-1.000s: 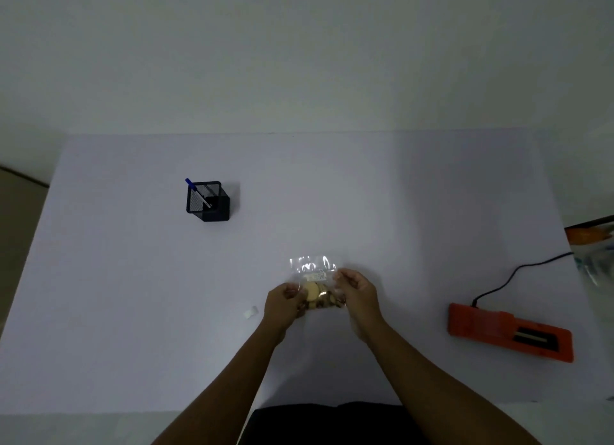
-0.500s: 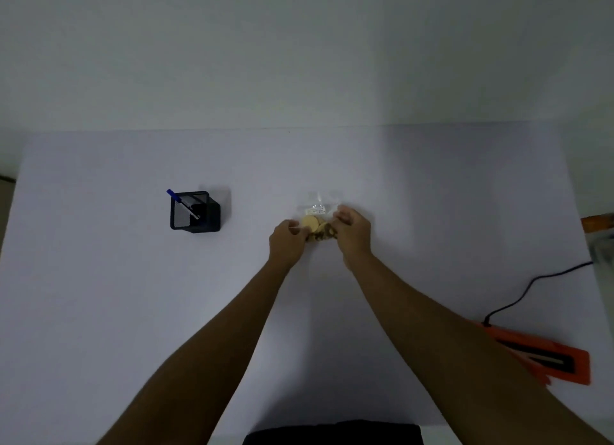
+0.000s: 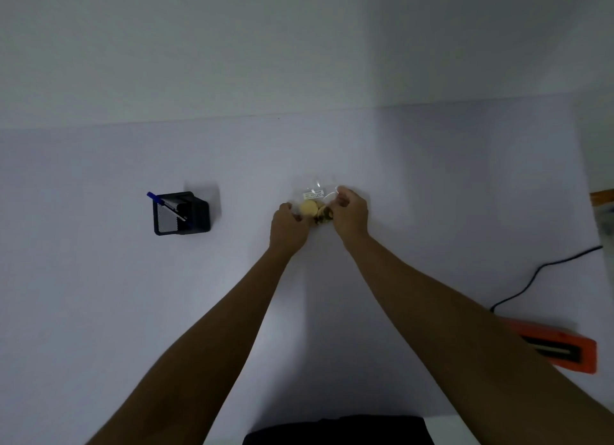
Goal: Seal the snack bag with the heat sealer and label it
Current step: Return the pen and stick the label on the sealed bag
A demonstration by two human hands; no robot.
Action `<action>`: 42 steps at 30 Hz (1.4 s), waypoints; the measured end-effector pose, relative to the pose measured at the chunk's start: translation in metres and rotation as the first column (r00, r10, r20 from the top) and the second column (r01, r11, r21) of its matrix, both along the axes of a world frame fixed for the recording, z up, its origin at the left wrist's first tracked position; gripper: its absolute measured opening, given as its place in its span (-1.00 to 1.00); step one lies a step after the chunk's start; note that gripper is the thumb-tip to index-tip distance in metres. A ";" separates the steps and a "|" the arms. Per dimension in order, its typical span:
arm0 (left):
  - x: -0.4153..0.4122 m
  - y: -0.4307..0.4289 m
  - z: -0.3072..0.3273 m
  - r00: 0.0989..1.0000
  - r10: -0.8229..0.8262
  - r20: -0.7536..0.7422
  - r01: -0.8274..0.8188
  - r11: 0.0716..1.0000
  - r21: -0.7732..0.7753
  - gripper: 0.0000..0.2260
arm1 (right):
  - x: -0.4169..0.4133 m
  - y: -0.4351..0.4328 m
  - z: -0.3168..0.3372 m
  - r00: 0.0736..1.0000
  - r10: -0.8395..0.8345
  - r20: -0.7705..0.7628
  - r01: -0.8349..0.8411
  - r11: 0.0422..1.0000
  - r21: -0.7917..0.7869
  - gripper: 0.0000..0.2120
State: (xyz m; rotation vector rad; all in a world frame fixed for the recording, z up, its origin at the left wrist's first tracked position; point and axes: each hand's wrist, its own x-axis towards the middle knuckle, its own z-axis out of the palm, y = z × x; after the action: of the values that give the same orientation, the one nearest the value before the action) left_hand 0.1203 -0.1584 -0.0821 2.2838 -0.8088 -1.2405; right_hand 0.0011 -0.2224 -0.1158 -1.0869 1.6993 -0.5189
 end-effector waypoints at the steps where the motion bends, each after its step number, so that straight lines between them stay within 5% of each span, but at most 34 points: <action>1: 0.000 0.002 0.001 1.000 -0.004 0.000 0.004 1.000 0.004 -0.44 | 0.000 0.002 0.004 1.000 0.010 0.000 -0.010 1.000 0.003 -0.61; 6: -0.003 0.019 0.020 1.000 -0.025 0.016 0.025 1.000 0.002 -0.37 | -0.010 0.020 0.032 0.999 0.045 0.019 -0.044 0.998 -0.049 -0.60; 10: -0.014 0.044 0.048 0.999 -0.020 0.046 0.027 0.989 -0.144 -0.49 | -0.027 0.052 0.068 0.997 0.042 0.061 -0.035 0.992 -0.125 -0.64; 23: -0.138 0.153 0.119 0.911 -0.305 -0.278 0.232 0.936 -0.266 -0.52 | -0.152 0.230 0.129 0.993 -0.020 0.112 0.041 0.981 -0.191 -0.77; 29: -0.218 0.167 0.113 0.827 -0.468 -0.311 0.416 0.882 -0.220 -0.50 | -0.254 0.263 0.113 0.957 -0.287 0.043 0.289 0.956 -0.049 -0.88; 35: -0.298 0.154 0.096 0.811 -0.478 -0.337 0.455 0.878 -0.149 -0.52 | -0.364 0.263 0.088 0.806 -0.592 0.027 0.592 0.806 0.000 -0.92; 40: -0.352 0.136 0.087 0.832 -0.325 -0.449 0.363 0.932 -0.002 -0.64 | -0.447 0.238 0.069 0.690 -0.723 0.036 0.722 0.691 0.043 -0.65; 42: -0.368 0.132 0.090 0.826 -0.294 -0.481 0.345 0.938 0.020 -0.54 | -0.471 0.225 0.063 0.685 -0.727 0.038 0.724 0.686 0.067 -0.55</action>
State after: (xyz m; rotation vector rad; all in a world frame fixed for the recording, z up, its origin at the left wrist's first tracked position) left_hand -0.2481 -0.0264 0.0079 1.8294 -0.9775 -1.9368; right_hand -0.4695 0.0023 -0.0533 -0.2934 2.0484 -0.9936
